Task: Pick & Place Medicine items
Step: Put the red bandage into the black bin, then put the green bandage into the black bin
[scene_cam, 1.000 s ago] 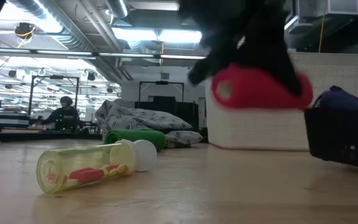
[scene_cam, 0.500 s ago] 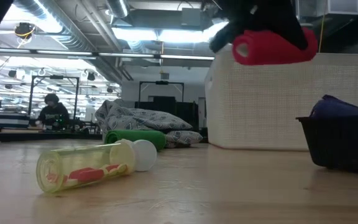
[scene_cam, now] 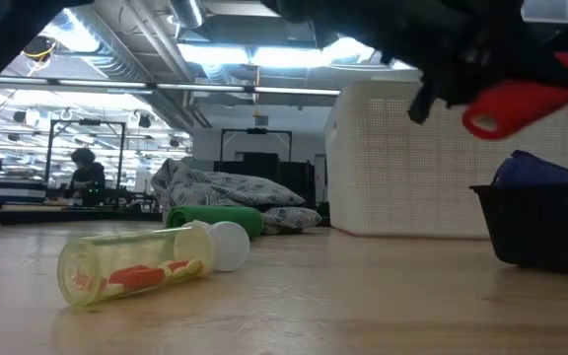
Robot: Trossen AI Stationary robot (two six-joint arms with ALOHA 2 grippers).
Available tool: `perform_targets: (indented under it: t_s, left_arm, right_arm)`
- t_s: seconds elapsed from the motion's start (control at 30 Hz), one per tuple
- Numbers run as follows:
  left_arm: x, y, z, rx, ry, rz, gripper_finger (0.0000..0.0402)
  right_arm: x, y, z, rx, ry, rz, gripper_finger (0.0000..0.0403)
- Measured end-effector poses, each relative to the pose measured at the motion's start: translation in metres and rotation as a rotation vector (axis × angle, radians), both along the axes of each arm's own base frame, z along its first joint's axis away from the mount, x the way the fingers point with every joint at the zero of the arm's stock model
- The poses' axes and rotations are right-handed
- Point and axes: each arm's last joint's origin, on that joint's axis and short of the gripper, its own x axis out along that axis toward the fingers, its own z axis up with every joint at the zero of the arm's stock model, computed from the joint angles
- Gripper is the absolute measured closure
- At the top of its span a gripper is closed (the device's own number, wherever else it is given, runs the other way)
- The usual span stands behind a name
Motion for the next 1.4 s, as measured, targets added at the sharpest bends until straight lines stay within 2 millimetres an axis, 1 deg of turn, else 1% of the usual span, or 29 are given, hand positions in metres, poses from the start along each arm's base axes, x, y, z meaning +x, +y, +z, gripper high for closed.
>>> perform_targets:
  t_s: [0.13, 0.27, 0.57, 0.67, 0.8, 0.93, 1.07, 1.13, 1.23, 1.33, 1.4]
  left_arm:
    - [0.008, -0.001, -0.020, -0.004, -0.014, -0.003, 0.0299]
    - [0.015, -0.003, -0.031, -0.023, -0.070, -0.029, 0.0277]
    - [0.017, -0.005, -0.027, -0.047, -0.126, -0.050, 0.0200]
    - [0.017, -0.004, -0.026, -0.031, -0.135, -0.055, 0.0178]
    - [0.017, -0.005, -0.027, -0.028, -0.127, -0.058, 0.0162]
    - [0.014, -0.009, -0.021, -0.014, -0.135, -0.090, 0.0161]
    - [0.003, -0.016, -0.001, 0.032, -0.077, -0.108, 0.0161]
    - [-0.009, -0.022, 0.011, 0.113, -0.006, -0.080, 0.0160]
    - [-0.030, -0.031, 0.023, 0.231, 0.146, 0.009, 0.0161]
    - [-0.051, -0.040, 0.021, 0.283, 0.339, 0.073, 0.0162]
    - [-0.068, -0.046, 0.016, 0.291, 0.490, 0.136, 0.0162]
  right_arm:
    - [0.000, 0.000, 0.000, 0.000, 0.000, 0.000, 0.0213]
    - [0.000, 0.000, 0.000, -0.001, 0.000, 0.000, 0.0213]
    - [0.000, 0.000, 0.000, -0.013, -0.004, 0.000, 0.0213]
    - [0.000, 0.000, 0.000, -0.026, -0.011, 0.000, 0.0213]
    - [0.000, 0.000, 0.000, -0.026, -0.011, -0.001, 0.0213]
    - [0.000, 0.000, 0.000, -0.026, -0.011, 0.000, 0.0213]
    - [0.000, 0.000, -0.001, -0.022, -0.002, 0.001, 0.0213]
    - [0.000, 0.000, -0.002, -0.014, 0.011, 0.000, 0.0213]
    - [0.000, 0.000, -0.002, -0.005, 0.022, 0.003, 0.0213]
    - [0.000, 0.000, -0.002, 0.001, 0.026, 0.006, 0.0213]
    - [0.000, 0.000, -0.002, 0.002, 0.027, 0.006, 0.0213]
